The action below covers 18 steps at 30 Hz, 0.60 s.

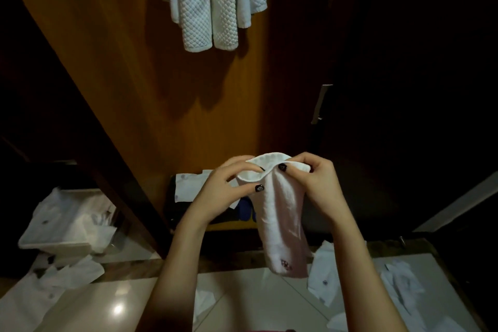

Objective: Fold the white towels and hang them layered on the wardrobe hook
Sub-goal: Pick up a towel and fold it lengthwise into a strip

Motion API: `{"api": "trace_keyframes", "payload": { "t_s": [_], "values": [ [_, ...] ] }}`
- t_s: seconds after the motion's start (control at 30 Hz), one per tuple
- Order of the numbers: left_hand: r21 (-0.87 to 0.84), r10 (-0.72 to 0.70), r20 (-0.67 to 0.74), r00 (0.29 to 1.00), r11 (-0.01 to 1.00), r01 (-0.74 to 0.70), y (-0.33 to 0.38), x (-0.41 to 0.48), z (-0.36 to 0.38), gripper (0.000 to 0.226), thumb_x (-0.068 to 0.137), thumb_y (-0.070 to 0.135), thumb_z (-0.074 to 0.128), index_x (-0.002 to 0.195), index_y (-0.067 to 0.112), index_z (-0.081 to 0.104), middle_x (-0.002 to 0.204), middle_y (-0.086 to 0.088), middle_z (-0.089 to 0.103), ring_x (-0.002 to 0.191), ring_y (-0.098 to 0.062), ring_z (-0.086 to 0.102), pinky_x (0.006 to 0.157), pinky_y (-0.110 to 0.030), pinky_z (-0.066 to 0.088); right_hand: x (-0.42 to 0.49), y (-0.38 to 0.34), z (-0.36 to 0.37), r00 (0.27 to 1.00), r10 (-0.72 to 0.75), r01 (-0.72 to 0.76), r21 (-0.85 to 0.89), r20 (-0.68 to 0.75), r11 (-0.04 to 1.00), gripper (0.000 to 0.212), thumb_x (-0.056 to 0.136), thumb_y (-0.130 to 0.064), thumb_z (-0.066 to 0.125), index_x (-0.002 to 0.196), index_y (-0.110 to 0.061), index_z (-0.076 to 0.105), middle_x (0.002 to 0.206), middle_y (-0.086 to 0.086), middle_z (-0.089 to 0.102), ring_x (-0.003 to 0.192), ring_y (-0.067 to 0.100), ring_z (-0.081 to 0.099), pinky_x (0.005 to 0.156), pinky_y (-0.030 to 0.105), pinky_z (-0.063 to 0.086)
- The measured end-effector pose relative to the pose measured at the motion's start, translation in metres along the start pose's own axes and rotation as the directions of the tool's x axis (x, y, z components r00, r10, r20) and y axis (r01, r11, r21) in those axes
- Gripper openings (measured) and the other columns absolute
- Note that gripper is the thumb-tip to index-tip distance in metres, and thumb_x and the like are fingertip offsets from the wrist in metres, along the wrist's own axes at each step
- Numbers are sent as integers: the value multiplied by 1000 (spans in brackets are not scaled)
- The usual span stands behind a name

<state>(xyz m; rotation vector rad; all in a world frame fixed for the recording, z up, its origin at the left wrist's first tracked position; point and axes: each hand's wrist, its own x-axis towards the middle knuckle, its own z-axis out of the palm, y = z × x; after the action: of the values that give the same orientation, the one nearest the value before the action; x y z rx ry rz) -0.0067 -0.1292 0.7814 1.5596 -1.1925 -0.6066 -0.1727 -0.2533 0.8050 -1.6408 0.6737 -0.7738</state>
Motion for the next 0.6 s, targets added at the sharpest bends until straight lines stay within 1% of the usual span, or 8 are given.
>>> {"api": "trace_keyframes", "payload": {
  "t_s": [0.07, 0.13, 0.2, 0.3, 0.4, 0.43, 0.53, 0.6],
  "values": [
    [6, 11, -55, 998, 1000, -10, -1, 6, 6, 25, 84, 13, 74, 88, 38, 73, 101, 17, 68, 100, 1, 61, 84, -18, 45, 0, -2, -7, 999, 37, -36, 38, -5, 999, 6, 87, -12, 71, 83, -14, 75, 82, 1, 73, 78, 9, 68, 66, 18, 53],
    [-34, -24, -108, 994, 999, 20, -2, 8, 8, 15, 85, 14, 73, 80, 28, 74, 87, 7, 71, 84, -5, 63, 74, -26, 47, 0, -3, -13, 997, 72, -73, 31, 19, 997, 7, 88, -13, 70, 86, -11, 76, 83, 3, 74, 79, 11, 70, 68, 20, 55],
    [-86, -39, -135, 990, 996, 28, -3, 9, 6, 13, 86, 14, 73, 77, 24, 74, 79, 4, 70, 76, -7, 61, 67, -25, 47, 1, -5, -17, 995, 94, -93, -31, 21, 995, 7, 88, -14, 71, 84, -10, 76, 82, 4, 73, 78, 11, 69, 67, 22, 55],
    [-195, -31, -197, 980, 981, -9, 0, 11, 2, 15, 84, 9, 73, 76, 21, 72, 74, 10, 68, 70, 0, 60, 61, -13, 46, 1, -4, -20, 995, 103, -103, -134, -7, 986, 8, 85, -17, 74, 81, -11, 74, 84, 3, 72, 81, 12, 67, 73, 29, 53],
    [-217, -20, -247, 969, 976, -35, 3, 11, -2, 15, 86, 7, 70, 78, 19, 68, 74, 12, 65, 70, -1, 60, 61, -13, 47, 0, -5, -18, 997, 83, -81, -179, 3, 981, 2, 85, -16, 74, 86, -15, 76, 89, -3, 72, 90, 10, 66, 84, 31, 53],
    [-209, -13, -261, 965, 977, -44, 3, 10, -4, 16, 87, 7, 69, 78, 20, 67, 74, 12, 64, 70, -2, 59, 62, -14, 47, 0, -5, -17, 998, 69, -67, -189, 1, 980, 1, 85, -16, 75, 85, -17, 75, 88, -5, 72, 90, 9, 66, 84, 29, 53],
    [-173, 19, -301, 953, 982, -74, 3, 7, -10, 18, 89, 7, 68, 78, 20, 64, 73, 14, 62, 70, -2, 56, 62, -15, 45, -1, -6, -10, 999, 5, -11, -208, -33, 978, 8, 83, -18, 76, 77, -18, 71, 81, -9, 71, 81, 4, 65, 72, 19, 51],
    [-163, 27, -324, 946, 983, -84, 3, 4, -14, 17, 88, 7, 68, 77, 20, 64, 72, 14, 61, 69, -2, 56, 61, -14, 45, -2, -7, -6, 998, -28, 17, -226, -49, 974, 13, 83, -19, 77, 73, -19, 68, 80, -9, 70, 78, 4, 65, 67, 16, 50]
  ]
}}
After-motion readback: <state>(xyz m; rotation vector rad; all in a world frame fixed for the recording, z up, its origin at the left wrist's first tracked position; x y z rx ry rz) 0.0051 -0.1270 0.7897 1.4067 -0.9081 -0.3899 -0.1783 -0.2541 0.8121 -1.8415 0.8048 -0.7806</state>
